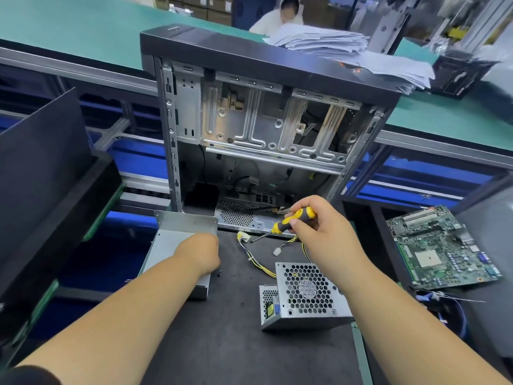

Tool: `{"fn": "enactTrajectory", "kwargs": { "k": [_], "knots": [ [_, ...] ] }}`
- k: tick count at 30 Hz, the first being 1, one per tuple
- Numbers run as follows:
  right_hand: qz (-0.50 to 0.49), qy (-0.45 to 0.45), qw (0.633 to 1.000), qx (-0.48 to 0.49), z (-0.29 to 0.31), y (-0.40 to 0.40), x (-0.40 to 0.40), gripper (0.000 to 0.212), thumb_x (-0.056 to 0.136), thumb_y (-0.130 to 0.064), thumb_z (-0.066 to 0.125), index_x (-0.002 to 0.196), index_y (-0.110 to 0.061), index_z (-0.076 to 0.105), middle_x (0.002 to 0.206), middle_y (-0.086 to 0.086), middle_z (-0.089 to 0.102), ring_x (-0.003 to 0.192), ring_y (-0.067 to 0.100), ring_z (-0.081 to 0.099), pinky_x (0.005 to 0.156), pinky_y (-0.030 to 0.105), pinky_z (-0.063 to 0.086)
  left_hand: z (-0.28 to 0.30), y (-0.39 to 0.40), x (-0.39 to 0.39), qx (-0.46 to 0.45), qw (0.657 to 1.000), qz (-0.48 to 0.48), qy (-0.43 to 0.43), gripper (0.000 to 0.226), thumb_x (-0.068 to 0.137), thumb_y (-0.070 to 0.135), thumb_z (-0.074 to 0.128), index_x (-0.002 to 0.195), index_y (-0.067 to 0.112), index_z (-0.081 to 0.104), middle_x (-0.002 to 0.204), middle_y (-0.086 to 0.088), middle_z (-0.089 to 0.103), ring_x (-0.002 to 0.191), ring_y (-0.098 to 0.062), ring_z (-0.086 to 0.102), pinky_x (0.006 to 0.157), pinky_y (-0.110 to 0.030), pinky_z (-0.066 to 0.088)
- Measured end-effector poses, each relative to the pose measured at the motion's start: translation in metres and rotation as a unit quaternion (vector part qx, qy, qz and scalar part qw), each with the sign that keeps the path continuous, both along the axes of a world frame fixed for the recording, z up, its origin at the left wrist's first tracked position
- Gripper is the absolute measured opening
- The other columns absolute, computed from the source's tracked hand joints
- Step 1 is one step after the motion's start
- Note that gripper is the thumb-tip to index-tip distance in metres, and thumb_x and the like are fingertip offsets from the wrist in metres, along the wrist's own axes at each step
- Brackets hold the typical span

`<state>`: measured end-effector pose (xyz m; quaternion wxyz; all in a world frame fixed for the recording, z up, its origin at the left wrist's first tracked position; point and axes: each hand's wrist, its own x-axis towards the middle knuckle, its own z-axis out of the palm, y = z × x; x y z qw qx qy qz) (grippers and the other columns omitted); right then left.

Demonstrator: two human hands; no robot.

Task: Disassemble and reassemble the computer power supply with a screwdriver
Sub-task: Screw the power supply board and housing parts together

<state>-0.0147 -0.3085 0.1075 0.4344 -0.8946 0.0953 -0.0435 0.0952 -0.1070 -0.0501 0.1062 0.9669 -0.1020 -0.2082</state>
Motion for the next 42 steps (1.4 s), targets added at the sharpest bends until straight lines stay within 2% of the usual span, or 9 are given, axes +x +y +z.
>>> {"fn": "enactTrajectory", "kwargs": {
  "k": [7, 17, 22, 25, 28, 31, 34, 39, 42],
  "knots": [
    [-0.010, -0.013, 1.000, 0.006, 0.006, -0.001, -0.008, 0.020, 0.095, -0.019, 0.059, 0.093, -0.039, 0.057, 0.085, -0.024, 0.070, 0.083, 0.011, 0.068, 0.077, 0.040, 0.057, 0.002, -0.006, -0.003, 0.055, 0.993, -0.087, -0.051, 0.019, 0.080, 0.013, 0.055, 0.097, 0.021, 0.061, 0.103, 0.001, 0.064, 0.098, -0.023, 0.061, 0.073, -0.029, 0.045],
    [-0.015, -0.027, 0.999, 0.010, 0.007, -0.001, -0.013, 0.020, 0.095, -0.018, 0.059, 0.092, -0.038, 0.058, 0.086, -0.026, 0.068, 0.082, 0.007, 0.066, 0.074, 0.031, 0.055, -0.002, 0.001, 0.002, 0.042, 0.995, -0.090, -0.035, 0.012, 0.092, 0.015, 0.058, 0.103, 0.016, 0.062, 0.108, -0.001, 0.065, 0.101, -0.023, 0.061, 0.079, -0.031, 0.050],
    [-0.020, -0.030, 0.999, 0.012, 0.005, -0.004, -0.014, 0.019, 0.095, -0.020, 0.059, 0.092, -0.039, 0.057, 0.084, -0.025, 0.069, 0.079, 0.002, 0.064, 0.068, 0.027, 0.052, -0.001, 0.005, 0.002, 0.003, 0.996, -0.076, -0.047, 0.012, 0.091, 0.011, 0.056, 0.086, 0.022, 0.057, 0.097, 0.002, 0.066, 0.093, -0.021, 0.061, 0.070, -0.029, 0.046],
    [-0.021, -0.035, 0.999, 0.015, 0.005, -0.005, -0.016, 0.019, 0.095, -0.019, 0.059, 0.093, -0.038, 0.057, 0.084, -0.023, 0.070, 0.080, 0.006, 0.065, 0.070, 0.031, 0.054, 0.002, 0.008, 0.002, -0.065, 0.995, -0.040, -0.059, 0.025, 0.091, 0.012, 0.057, 0.073, 0.027, 0.048, 0.079, 0.010, 0.058, 0.083, -0.018, 0.057, 0.064, -0.026, 0.039],
    [-0.028, -0.045, 0.998, 0.034, 0.007, -0.008, -0.017, 0.020, 0.095, -0.018, 0.059, 0.094, -0.038, 0.057, 0.089, -0.016, 0.071, 0.087, 0.011, 0.068, 0.081, 0.040, 0.057, 0.016, 0.009, -0.001, -0.201, 0.978, 0.014, -0.051, 0.020, 0.089, 0.019, 0.065, 0.073, 0.026, 0.056, 0.073, 0.009, 0.059, 0.075, -0.016, 0.057, 0.064, -0.027, 0.044],
    [-0.039, -0.079, 0.994, 0.063, 0.010, -0.011, -0.018, 0.019, 0.095, -0.015, 0.059, 0.097, -0.035, 0.058, 0.093, -0.013, 0.071, 0.087, 0.011, 0.069, 0.083, 0.040, 0.056, 0.038, 0.004, -0.010, -0.382, 0.920, 0.087, -0.027, 0.014, 0.084, 0.021, 0.073, 0.076, 0.025, 0.062, 0.074, 0.003, 0.060, 0.068, -0.014, 0.055, 0.068, -0.029, 0.047],
    [-0.047, -0.114, 0.986, 0.109, 0.015, -0.013, -0.018, 0.017, 0.096, -0.011, 0.057, 0.100, -0.027, 0.058, 0.092, -0.012, 0.072, 0.082, 0.007, 0.070, 0.078, 0.029, 0.054, 0.060, -0.001, -0.021, -0.492, 0.865, 0.101, -0.019, 0.014, 0.083, 0.018, 0.076, 0.081, 0.024, 0.065, 0.075, -0.001, 0.060, 0.067, -0.013, 0.052, 0.068, -0.028, 0.048],
    [-0.048, -0.142, 0.979, 0.138, 0.023, -0.014, -0.017, 0.016, 0.097, -0.012, 0.056, 0.100, -0.028, 0.058, 0.092, -0.010, 0.073, 0.080, 0.008, 0.070, 0.076, 0.027, 0.050, 0.074, -0.007, -0.036, -0.562, 0.822, 0.086, -0.026, 0.027, 0.080, 0.009, 0.079, 0.079, 0.032, 0.066, 0.071, 0.013, 0.062, 0.067, -0.008, 0.053, 0.065, -0.016, 0.049],
    [-0.038, -0.152, 0.977, 0.144, 0.026, -0.013, -0.018, 0.017, 0.097, -0.012, 0.056, 0.100, -0.029, 0.058, 0.092, -0.008, 0.073, 0.081, 0.009, 0.071, 0.077, 0.029, 0.052, 0.076, -0.010, -0.039, -0.560, 0.823, 0.081, -0.053, 0.029, 0.078, 0.007, 0.080, 0.078, 0.032, 0.065, 0.074, 0.012, 0.063, 0.068, -0.006, 0.054, 0.066, -0.015, 0.049]
  ]
}}
